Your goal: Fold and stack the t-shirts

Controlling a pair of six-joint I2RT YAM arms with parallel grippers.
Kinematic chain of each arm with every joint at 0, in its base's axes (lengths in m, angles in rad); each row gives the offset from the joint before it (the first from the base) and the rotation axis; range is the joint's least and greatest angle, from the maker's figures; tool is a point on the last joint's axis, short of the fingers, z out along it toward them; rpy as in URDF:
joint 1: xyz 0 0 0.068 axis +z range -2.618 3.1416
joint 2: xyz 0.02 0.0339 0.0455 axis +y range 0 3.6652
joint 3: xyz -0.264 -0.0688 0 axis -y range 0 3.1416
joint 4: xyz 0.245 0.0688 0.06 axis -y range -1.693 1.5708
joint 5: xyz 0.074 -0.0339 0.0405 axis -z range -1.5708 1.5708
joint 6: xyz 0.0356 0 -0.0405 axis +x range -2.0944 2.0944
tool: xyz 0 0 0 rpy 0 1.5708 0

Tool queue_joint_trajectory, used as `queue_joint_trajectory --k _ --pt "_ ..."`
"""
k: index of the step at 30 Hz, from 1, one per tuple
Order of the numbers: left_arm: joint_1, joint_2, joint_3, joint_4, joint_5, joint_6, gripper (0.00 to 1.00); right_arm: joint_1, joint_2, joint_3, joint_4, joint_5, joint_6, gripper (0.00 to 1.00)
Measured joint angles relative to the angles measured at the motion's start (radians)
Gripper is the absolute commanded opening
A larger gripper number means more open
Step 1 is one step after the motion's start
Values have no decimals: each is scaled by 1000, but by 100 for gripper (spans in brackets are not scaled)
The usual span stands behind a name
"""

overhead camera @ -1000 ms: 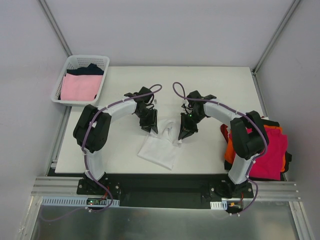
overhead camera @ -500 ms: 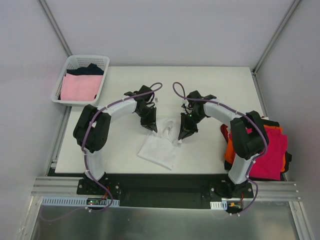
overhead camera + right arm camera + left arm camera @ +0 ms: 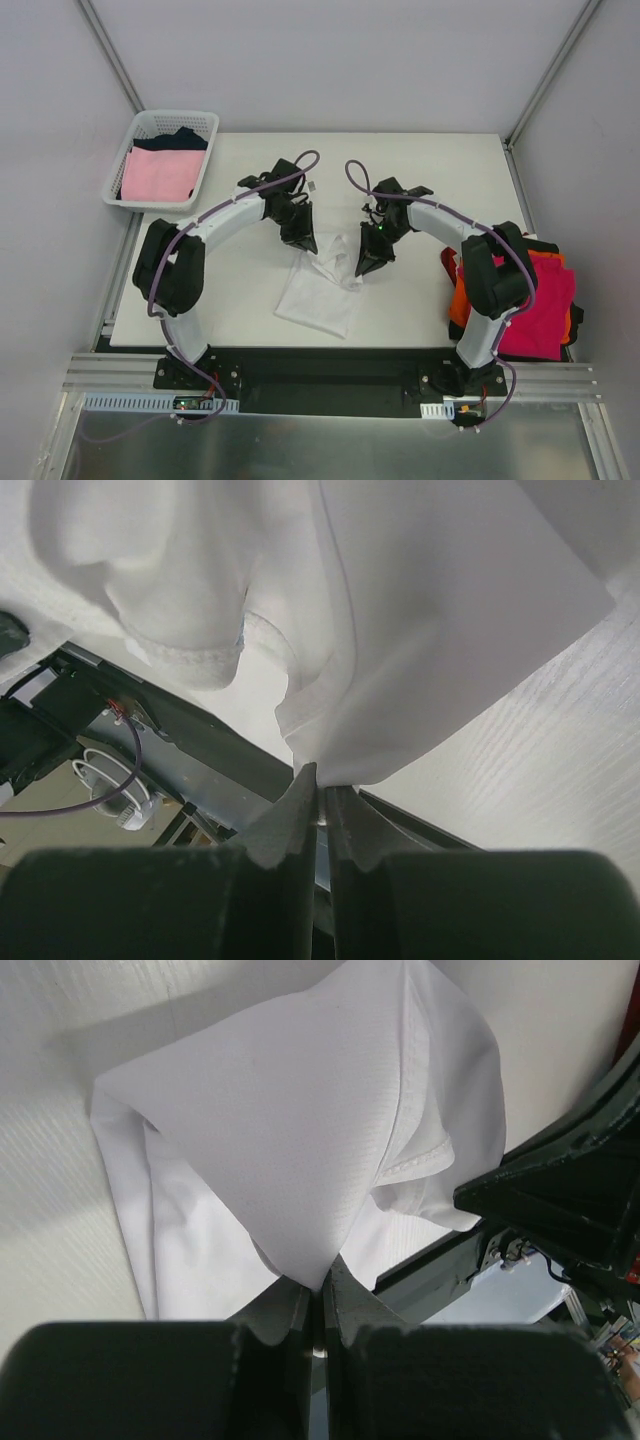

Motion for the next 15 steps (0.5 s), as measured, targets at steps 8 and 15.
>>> queue_joint_trajectory --k 8,15 --pt "0 -105 -55 -44 0 0 0 13 -82 -31 -32 2 1 9" --pt "0 -142 -96 -79 -1 -1 1 34 -190 -50 -112 13 1 9"
